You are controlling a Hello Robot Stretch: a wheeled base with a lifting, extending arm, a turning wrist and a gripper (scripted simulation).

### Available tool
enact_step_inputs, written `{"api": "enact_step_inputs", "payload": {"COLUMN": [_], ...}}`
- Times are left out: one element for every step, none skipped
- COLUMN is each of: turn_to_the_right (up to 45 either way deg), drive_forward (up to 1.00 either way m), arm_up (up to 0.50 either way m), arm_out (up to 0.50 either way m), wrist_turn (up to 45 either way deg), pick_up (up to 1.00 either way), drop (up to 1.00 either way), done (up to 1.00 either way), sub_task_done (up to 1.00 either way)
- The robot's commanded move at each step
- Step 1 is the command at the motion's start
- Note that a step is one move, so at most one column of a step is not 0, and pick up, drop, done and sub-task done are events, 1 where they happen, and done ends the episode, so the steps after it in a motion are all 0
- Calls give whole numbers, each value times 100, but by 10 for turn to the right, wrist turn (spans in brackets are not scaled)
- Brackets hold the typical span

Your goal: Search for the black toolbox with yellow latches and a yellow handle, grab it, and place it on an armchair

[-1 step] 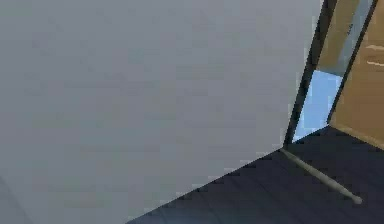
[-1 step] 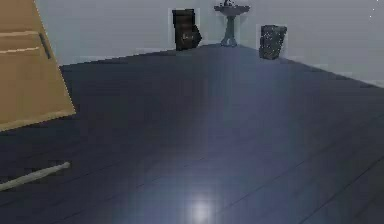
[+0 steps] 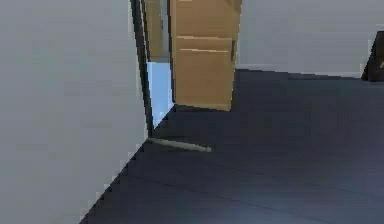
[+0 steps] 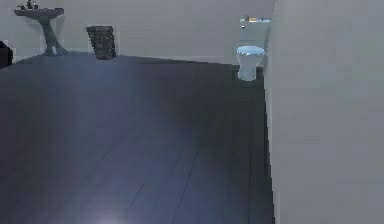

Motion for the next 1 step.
{"api": "enact_step_inputs", "payload": {"turn_to_the_right": [150], "drive_forward": [0], "arm_up": [0], "arm_out": [0], "wrist_turn": [0], "pick_up": [0], "drop": [0], "done": [0], "sub_task_done": [0]}}
